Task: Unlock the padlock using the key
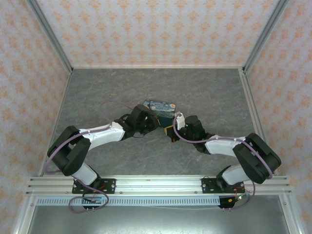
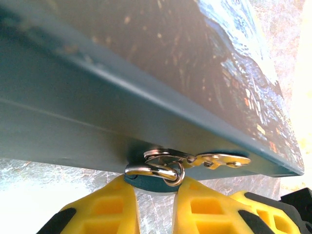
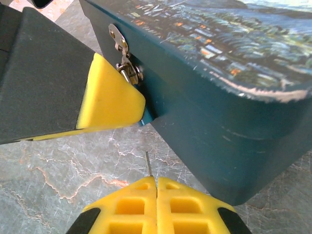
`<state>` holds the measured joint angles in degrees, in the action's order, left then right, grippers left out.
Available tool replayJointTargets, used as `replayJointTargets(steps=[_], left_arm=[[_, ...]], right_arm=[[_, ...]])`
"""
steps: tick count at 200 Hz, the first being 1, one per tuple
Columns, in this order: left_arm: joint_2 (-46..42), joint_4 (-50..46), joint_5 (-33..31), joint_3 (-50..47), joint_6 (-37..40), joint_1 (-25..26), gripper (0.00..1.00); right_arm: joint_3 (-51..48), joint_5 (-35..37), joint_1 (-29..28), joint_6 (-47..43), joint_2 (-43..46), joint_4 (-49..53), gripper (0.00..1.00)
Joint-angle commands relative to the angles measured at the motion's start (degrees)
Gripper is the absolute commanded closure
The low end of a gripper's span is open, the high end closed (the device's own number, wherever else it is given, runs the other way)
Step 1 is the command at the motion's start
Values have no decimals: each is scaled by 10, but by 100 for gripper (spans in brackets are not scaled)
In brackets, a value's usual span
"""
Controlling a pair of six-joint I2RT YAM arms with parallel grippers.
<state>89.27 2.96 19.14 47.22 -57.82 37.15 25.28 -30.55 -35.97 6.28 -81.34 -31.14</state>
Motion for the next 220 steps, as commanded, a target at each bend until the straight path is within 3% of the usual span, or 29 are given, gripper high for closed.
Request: replayJointTargets(steps=[1,220], left_arm=[[-23,-5,6,23,-15,9,83],[-48,-4,-3,21,-40,14,83]], right_arm=[[-5,14,-4,-16,-7,-37,100],[-17,-24,-5,21,-12,-105,100]])
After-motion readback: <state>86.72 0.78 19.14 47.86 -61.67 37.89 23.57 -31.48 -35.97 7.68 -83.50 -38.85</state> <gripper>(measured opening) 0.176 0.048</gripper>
